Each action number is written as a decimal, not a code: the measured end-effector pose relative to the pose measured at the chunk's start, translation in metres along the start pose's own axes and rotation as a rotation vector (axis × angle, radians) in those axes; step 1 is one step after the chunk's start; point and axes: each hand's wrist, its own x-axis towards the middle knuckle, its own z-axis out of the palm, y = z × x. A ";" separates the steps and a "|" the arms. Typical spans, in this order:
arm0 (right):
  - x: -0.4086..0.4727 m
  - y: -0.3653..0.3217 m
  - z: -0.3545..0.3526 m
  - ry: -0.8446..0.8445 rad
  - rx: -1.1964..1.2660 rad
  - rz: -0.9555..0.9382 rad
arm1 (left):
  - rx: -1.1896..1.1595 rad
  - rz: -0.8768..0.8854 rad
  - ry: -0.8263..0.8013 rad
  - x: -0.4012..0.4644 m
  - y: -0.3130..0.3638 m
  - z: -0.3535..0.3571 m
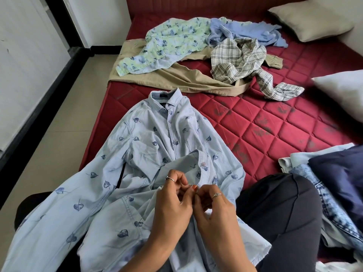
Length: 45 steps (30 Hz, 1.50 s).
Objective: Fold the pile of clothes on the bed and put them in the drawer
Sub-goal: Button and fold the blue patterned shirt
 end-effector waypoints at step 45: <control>0.007 0.001 -0.004 -0.030 0.017 -0.082 | -0.150 -0.200 -0.039 0.012 -0.009 0.004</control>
